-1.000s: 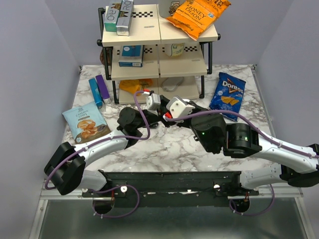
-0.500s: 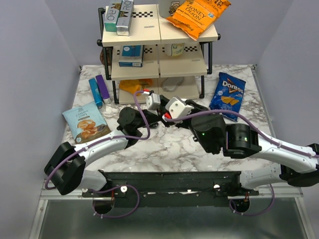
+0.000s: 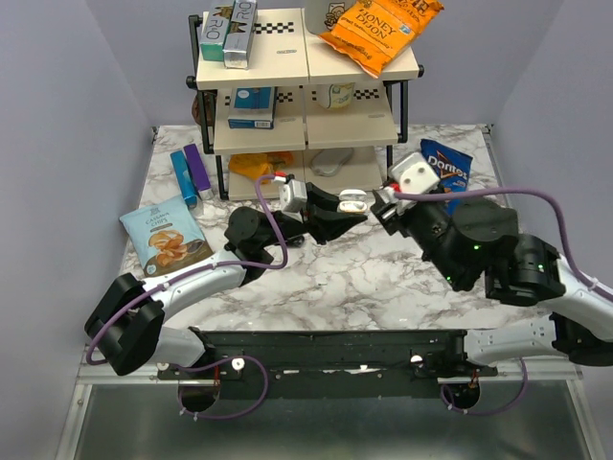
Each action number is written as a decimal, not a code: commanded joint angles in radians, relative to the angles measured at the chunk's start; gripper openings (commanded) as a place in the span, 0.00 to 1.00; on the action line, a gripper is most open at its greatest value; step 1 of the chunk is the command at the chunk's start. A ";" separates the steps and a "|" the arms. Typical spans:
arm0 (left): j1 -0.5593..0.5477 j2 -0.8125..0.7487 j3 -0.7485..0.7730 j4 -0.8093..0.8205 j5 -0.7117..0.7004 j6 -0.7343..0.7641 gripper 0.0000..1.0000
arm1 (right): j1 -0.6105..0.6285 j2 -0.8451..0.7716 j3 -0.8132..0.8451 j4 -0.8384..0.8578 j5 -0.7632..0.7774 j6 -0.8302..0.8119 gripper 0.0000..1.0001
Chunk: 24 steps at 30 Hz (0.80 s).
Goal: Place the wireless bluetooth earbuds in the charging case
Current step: Place the earbud in the charging case, then pick up the earbud from the center of the board.
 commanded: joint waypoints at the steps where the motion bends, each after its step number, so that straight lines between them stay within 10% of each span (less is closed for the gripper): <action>1: 0.001 -0.015 -0.018 0.077 -0.014 -0.003 0.00 | -0.029 -0.048 -0.014 0.015 -0.031 0.104 0.63; 8: 0.001 -0.078 -0.137 0.161 -0.036 -0.011 0.00 | -0.068 -0.110 -0.167 0.037 -0.029 0.311 0.20; 13: 0.000 -0.309 -0.280 0.012 -0.124 0.061 0.00 | -0.311 -0.151 -0.368 0.024 -0.357 0.591 0.39; 24: -0.012 -0.731 -0.403 -0.379 -0.234 0.149 0.00 | -0.348 0.138 -0.703 0.326 -0.774 0.642 0.52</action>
